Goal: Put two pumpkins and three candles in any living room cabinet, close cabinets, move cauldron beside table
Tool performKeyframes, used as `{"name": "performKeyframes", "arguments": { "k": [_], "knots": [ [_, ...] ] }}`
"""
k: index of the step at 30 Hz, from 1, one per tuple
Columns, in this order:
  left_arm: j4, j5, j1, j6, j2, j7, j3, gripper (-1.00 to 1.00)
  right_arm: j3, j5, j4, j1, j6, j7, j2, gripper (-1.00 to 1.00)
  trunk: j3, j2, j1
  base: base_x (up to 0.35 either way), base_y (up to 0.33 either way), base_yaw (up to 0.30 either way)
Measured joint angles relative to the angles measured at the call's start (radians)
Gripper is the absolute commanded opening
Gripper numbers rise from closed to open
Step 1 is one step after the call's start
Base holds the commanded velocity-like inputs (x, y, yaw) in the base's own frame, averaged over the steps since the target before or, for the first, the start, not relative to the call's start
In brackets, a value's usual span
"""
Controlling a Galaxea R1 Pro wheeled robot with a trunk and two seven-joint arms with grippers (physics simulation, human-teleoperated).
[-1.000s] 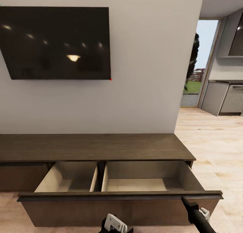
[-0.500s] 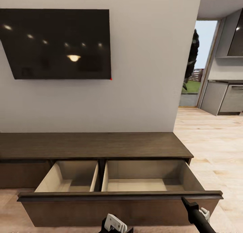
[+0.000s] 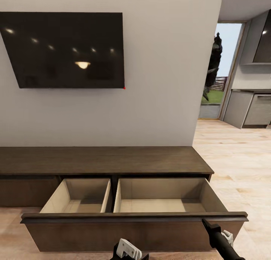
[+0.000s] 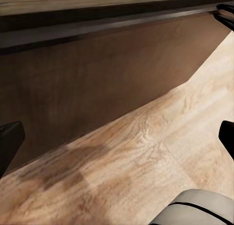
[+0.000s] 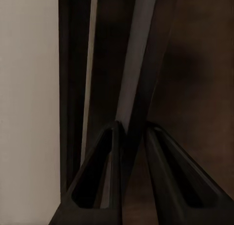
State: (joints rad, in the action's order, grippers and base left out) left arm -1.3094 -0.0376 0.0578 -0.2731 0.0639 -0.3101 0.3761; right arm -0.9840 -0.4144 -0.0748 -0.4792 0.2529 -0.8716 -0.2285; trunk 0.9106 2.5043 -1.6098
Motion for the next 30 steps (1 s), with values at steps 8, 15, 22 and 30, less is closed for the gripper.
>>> {"name": "performKeyframes", "arguments": {
  "k": [8,15,22,30],
  "knots": [
    [0.000,0.000,0.000,0.000,0.000,0.000,0.000,1.00,0.000,-0.006,-0.001,0.012,0.006,-0.079,0.000,1.00,0.000,0.000,0.000,-0.001,0.000,0.000],
    [0.000,0.000,0.000,0.000,0.000,0.000,0.000,1.00,0.000,-0.005,-0.001,0.012,0.006,-0.079,0.000,1.00,0.000,0.000,0.000,0.000,0.000,0.000],
    [0.001,0.000,0.000,0.000,0.000,0.000,0.000,1.00,0.000,-0.005,-0.001,0.012,0.006,-0.079,0.000,1.00,0.000,0.000,0.000,-0.097,0.000,0.000],
    [0.001,0.000,0.000,0.000,0.000,0.000,0.000,1.00,0.000,-0.005,-0.001,0.012,0.006,-0.079,0.000,1.00,0.000,0.000,0.000,-0.025,0.000,0.000]
  ]
}}
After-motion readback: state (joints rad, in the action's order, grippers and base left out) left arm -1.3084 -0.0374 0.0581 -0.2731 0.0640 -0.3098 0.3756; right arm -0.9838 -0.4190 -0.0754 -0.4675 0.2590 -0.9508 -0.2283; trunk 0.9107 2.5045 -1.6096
